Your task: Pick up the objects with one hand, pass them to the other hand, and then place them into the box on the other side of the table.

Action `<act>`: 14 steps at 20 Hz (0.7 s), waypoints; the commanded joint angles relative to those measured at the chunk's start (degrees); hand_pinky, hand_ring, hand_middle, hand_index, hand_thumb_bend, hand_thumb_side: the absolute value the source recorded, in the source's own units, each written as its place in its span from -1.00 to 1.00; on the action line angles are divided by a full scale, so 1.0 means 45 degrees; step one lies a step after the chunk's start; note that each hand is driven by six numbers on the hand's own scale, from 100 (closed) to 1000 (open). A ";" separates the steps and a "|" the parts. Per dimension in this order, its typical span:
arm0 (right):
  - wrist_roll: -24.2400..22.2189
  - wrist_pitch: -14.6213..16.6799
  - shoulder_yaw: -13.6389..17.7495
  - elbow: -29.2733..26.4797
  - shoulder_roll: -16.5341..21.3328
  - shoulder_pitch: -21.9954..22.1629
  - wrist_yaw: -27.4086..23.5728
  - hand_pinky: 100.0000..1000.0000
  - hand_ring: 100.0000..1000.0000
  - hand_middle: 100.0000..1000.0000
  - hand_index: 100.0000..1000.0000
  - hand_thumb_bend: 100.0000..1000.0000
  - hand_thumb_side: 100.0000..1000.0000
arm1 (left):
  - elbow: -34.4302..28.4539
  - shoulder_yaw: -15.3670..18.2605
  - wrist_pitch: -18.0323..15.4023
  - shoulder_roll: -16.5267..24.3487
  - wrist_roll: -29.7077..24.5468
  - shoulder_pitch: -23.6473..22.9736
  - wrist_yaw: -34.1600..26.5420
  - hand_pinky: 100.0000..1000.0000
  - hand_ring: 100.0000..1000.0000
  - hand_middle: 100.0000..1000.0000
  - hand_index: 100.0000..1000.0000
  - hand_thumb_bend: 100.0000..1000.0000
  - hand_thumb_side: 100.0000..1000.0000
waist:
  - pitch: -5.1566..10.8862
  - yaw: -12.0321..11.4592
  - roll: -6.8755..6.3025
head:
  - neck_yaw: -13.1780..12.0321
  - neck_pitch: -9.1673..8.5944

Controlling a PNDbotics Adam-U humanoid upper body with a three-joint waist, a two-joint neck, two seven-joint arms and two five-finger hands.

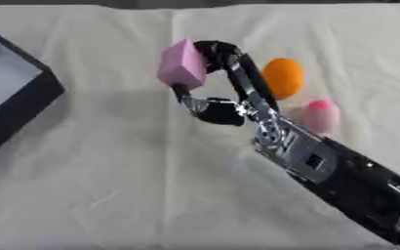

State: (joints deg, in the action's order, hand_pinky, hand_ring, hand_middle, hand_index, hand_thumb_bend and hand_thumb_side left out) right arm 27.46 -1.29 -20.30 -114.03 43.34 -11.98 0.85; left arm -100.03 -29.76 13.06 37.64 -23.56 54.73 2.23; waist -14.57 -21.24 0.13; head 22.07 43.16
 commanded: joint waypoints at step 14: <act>-0.0798 0.0419 -0.0282 -0.0126 0.0448 -0.0687 0.0142 0.27 0.26 -0.07 0.15 -1.00 -0.85 | 0.2034 -0.0569 -0.1359 -0.1875 -0.0460 0.1191 0.1916 0.76 0.45 0.50 0.60 -0.74 0.01 | -0.0142 -0.0058 -0.0206 | 0.0069 -0.0267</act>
State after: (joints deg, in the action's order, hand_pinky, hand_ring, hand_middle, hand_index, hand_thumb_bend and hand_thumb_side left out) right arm 24.24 0.26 -21.78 -114.03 43.69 -14.36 0.98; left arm -91.07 -32.72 7.55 29.06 -25.70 58.67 10.21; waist -15.24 -21.49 0.03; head 22.29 42.66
